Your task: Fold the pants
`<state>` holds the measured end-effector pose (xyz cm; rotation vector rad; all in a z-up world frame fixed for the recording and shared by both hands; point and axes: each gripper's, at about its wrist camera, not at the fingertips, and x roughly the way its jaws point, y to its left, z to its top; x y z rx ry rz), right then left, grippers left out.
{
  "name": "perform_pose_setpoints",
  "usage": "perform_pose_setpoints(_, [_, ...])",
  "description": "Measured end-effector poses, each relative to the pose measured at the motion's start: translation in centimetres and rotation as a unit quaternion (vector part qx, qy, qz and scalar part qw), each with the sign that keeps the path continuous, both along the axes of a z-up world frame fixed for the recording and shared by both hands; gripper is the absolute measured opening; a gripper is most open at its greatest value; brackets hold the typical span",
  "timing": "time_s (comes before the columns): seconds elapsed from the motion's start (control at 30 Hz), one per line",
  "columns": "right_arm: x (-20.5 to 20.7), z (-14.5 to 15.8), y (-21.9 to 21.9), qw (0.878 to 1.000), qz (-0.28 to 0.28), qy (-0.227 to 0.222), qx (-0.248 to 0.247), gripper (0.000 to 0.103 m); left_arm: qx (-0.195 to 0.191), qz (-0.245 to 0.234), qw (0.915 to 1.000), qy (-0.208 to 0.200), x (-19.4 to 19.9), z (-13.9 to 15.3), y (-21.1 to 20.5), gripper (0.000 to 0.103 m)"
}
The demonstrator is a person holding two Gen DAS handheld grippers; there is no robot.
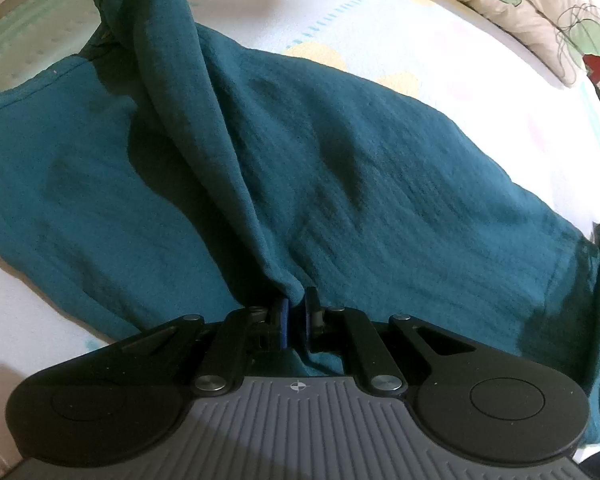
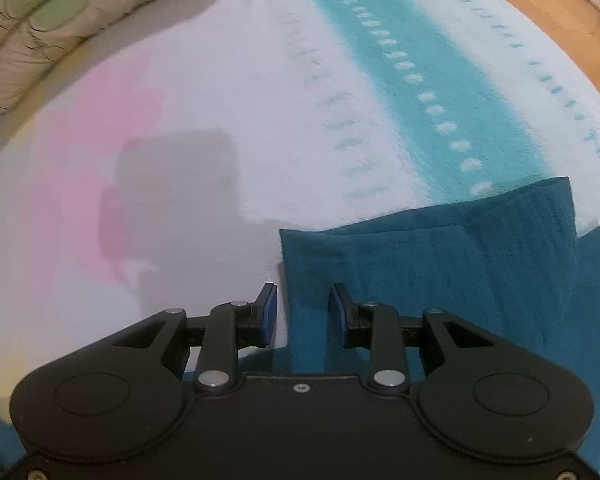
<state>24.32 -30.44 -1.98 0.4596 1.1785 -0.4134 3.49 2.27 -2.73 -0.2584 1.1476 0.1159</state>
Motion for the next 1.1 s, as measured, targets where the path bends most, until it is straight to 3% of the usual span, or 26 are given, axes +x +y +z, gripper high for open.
perform_pose_setpoints(0.07, [-0.8, 0.4, -0.5, 1.000, -0.008, -0.012, 0.003, 0.009, -0.003, 0.001, 1.0000, 0.000, 0.0, -0.1, 0.1, 0.007])
perform_pose_setpoints(0.2, [-4.2, 3.6, -2.3, 0.998, -0.025, -0.060, 0.012, 0.009, -0.004, 0.000, 1.0000, -0.002, -0.1, 0.3, 0.2, 0.007])
perform_pose_setpoints(0.43, [-15.1, 8.4, -9.4, 0.987, -0.098, -0.116, 0.051, 0.009, 0.002, -0.007, 0.9998, -0.018, -0.8, 1.0, 0.0, 0.007])
perform_pose_setpoints(0.6, [-21.4, 7.1, -13.4, 0.981, -0.152, -0.100, 0.064, 0.009, 0.013, -0.022, 0.9993, -0.030, -1.2, 1.5, -0.8, 0.007])
perform_pose_setpoints(0.83, [-24.7, 3.9, -14.2, 0.975, -0.187, -0.082, 0.092, 0.009, 0.028, -0.042, 0.9981, -0.033, -1.9, 2.3, -1.4, 0.007])
perform_pose_setpoints(1.1, [-27.9, 5.1, -14.1, 0.970, -0.196, -0.104, 0.097, 0.009, 0.021, -0.055, 0.9975, -0.039, -2.6, 3.7, -1.4, 0.007])
